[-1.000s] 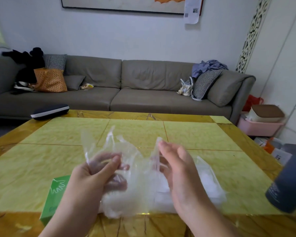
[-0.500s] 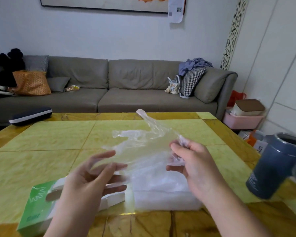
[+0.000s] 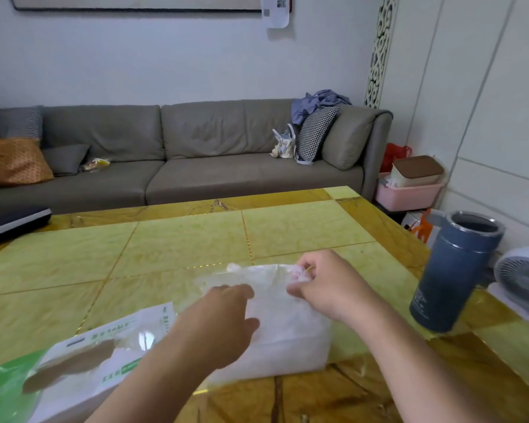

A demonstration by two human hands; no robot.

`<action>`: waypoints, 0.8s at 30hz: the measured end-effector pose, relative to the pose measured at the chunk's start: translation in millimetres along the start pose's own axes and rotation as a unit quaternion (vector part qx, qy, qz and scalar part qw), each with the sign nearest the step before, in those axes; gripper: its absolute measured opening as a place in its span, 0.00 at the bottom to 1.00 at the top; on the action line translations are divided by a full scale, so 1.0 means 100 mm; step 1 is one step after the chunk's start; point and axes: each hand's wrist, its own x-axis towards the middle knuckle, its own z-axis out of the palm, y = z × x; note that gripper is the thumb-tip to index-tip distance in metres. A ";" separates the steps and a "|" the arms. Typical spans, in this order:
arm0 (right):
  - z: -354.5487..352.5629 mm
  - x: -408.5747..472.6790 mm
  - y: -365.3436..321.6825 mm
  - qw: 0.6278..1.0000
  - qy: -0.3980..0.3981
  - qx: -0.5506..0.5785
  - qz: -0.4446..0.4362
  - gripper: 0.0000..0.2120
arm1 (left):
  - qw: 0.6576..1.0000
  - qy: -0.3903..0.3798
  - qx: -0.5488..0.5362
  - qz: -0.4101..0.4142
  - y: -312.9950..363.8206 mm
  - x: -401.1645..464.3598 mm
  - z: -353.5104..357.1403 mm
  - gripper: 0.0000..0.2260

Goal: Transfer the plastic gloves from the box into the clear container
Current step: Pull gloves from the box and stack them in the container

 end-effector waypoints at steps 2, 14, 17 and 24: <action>-0.02 0.01 0.01 0.999 0.002 -0.034 0.003 0.13 | 0.998 -0.060 -0.007 -0.022 -0.03 0.07 0.00 0.22; 0.12 -0.28 -0.32 0.971 -0.015 -0.208 -0.118 0.08 | 0.994 -0.101 0.022 -0.026 0.09 0.19 0.05 0.19; 0.23 -0.31 -0.30 0.955 -0.098 -0.262 -0.096 0.17 | 0.994 -0.107 0.023 -0.013 0.08 0.14 0.03 0.22; 0.30 -0.20 -0.24 0.941 -0.127 -0.308 -0.060 0.28 | 0.993 -0.005 0.116 0.032 0.19 -0.02 -0.06 0.16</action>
